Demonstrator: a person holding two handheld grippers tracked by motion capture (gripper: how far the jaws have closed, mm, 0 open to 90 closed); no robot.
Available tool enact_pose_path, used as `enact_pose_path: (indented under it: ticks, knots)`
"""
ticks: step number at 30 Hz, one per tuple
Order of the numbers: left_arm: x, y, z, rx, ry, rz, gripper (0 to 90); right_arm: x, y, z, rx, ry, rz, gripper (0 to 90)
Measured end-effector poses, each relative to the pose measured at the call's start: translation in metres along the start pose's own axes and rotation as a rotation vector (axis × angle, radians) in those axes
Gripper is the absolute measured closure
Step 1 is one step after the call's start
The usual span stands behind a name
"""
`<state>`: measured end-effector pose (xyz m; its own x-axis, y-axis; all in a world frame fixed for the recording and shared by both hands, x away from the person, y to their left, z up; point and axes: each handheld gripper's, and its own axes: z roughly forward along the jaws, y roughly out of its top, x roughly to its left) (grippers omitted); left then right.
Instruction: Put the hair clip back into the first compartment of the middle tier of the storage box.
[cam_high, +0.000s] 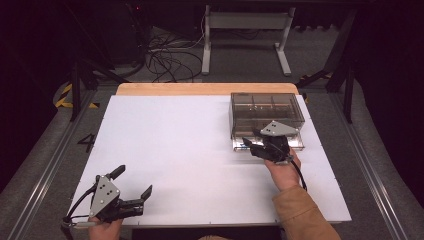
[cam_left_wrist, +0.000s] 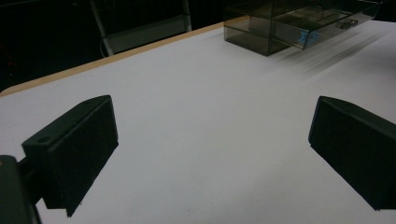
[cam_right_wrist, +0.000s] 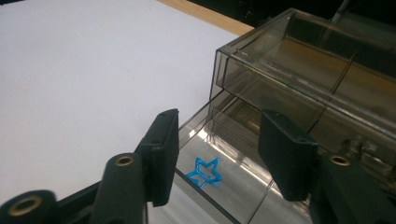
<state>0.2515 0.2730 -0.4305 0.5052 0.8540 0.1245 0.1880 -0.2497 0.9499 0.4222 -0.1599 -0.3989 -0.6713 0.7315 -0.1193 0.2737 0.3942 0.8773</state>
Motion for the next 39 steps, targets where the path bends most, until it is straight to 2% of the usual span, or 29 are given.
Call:
enact_pose_path:
  ticks: [9,19,28,31,39]
  knots:
    - [0.0,0.0,0.0,0.0,0.0,0.0,2.1,0.008,0.007,-0.009,-0.008,0.048,0.008,37.5]
    - [0.0,0.0,0.0,0.0,-0.001,-0.003,2.1,0.01,0.012,-0.021,-0.023,0.068,0.009,28.9]
    - [0.0,0.0,0.0,0.001,-0.001,-0.005,2.1,0.009,0.01,-0.041,-0.063,0.144,0.038,14.5]
    - [0.0,0.0,0.0,0.002,-0.001,-0.005,2.1,0.009,0.007,-0.049,-0.086,0.165,0.026,10.9]
    - [0.0,0.0,0.0,0.001,0.0,-0.007,2.1,0.009,-0.005,-0.061,-0.104,0.199,-0.002,6.2]
